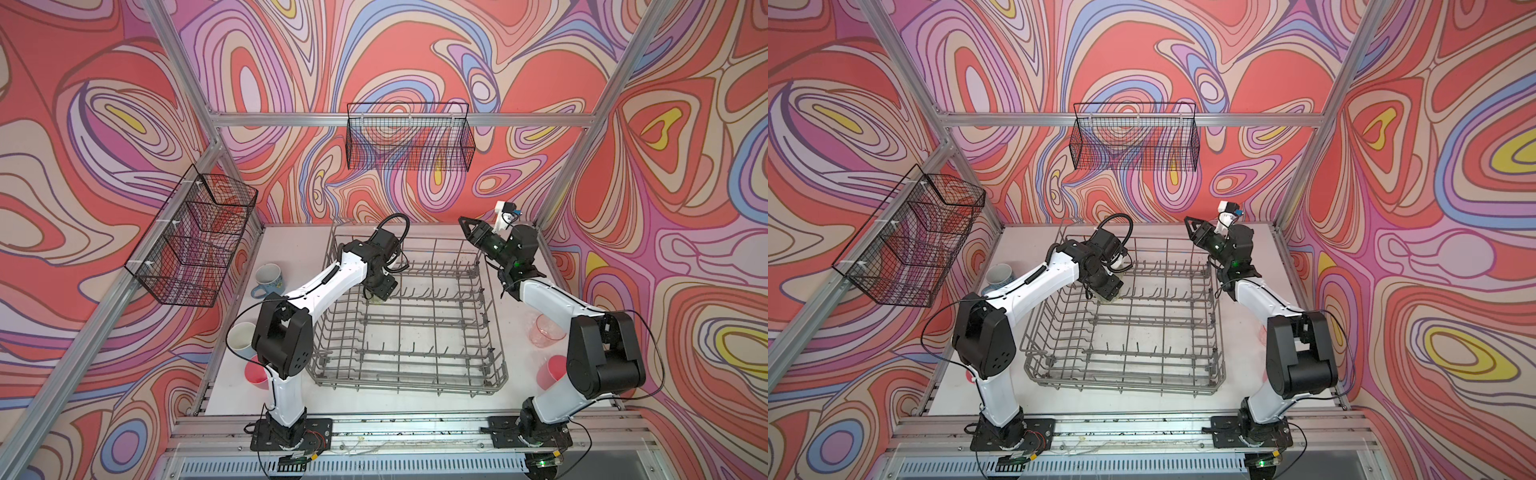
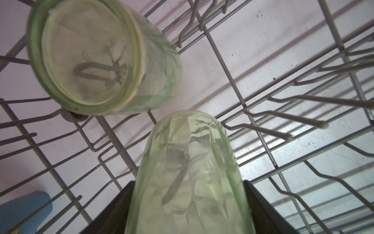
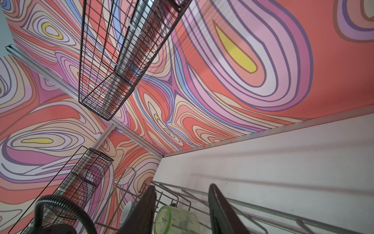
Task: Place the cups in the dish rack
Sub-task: 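Lower the green glass into the rack beside the first glass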
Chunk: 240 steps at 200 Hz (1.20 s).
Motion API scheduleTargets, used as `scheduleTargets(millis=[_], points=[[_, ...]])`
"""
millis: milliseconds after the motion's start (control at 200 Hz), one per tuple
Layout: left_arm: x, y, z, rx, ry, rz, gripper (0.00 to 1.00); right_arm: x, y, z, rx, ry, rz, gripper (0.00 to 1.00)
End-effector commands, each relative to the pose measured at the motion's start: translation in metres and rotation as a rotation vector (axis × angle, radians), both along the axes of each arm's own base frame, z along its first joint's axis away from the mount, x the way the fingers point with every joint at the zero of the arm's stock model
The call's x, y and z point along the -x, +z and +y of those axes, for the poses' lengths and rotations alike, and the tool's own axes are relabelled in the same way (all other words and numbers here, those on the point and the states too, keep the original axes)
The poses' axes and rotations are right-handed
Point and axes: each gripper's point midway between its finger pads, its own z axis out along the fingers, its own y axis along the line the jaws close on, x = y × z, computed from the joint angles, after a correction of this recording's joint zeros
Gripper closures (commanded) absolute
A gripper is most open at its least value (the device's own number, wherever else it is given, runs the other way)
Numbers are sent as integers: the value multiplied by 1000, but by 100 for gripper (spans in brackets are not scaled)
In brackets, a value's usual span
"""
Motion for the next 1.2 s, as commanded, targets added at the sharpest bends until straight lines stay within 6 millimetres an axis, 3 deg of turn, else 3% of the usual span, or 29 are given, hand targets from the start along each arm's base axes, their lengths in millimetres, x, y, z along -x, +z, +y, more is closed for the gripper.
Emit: scheduleTargets(millis=[0, 280, 606, 921, 966, 1197], points=[[3, -19, 13, -86, -4, 37, 24, -3, -7, 1, 0, 9, 6, 56], [1, -32, 20, -134, -13, 53, 18, -4, -7, 1, 0, 15, 5, 55], [-4, -25, 25, -139, 7, 27, 10, -3, -7, 2, 3, 21, 1, 53], [-9, 3, 19, -69, 21, -45, 5, -3, -8, 3, 8, 24, -2, 50], [-8, 8, 17, -53, 17, -54, 0, -3, -8, 2, 7, 23, -4, 49], [-1, 43, 9, 44, 3, -129, 0, -3, -8, 2, 6, 23, -4, 49]])
